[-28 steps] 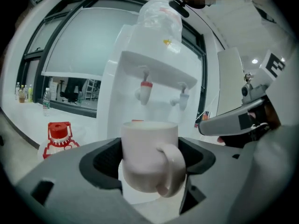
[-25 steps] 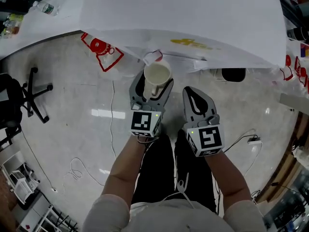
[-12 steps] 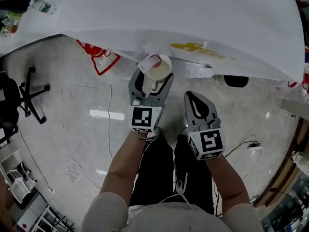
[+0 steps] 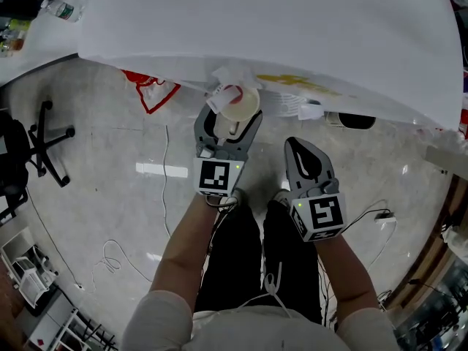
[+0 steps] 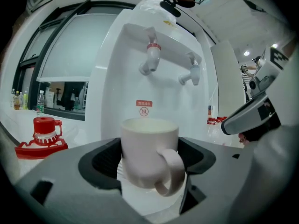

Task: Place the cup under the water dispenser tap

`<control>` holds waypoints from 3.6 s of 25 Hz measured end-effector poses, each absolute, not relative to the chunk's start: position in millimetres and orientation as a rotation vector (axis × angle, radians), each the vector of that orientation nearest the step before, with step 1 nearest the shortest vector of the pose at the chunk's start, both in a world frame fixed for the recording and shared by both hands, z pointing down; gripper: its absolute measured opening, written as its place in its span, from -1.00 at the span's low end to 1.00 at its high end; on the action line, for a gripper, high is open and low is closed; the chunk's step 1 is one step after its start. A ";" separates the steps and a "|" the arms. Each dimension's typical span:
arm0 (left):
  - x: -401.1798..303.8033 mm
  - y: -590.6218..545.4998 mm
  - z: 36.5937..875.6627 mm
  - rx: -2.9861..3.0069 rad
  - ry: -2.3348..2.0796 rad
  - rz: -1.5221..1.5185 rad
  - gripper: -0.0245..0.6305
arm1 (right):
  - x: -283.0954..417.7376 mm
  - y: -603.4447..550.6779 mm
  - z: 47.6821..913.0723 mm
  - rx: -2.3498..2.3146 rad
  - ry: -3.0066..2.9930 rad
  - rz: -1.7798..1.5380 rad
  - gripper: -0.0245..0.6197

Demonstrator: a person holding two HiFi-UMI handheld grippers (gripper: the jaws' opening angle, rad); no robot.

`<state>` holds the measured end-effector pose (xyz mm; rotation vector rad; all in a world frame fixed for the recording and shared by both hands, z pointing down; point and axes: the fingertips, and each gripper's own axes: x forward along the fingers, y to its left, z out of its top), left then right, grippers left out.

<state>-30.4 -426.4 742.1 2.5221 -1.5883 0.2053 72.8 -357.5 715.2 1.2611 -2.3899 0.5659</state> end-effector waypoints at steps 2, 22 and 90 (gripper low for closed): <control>-28.6 -425.8 745.7 2.513 -1.545 0.226 0.26 | 73.9 -356.9 712.5 1.269 -2.386 0.572 -0.83; -34.3 -388.8 701.4 2.528 -1.529 0.238 0.26 | 60.1 -310.9 688.6 1.263 -2.355 0.650 -0.83; -92.8 -256.8 224.2 2.656 -1.458 0.021 -0.87 | 23.0 -257.5 244.1 1.658 -2.525 0.189 -0.84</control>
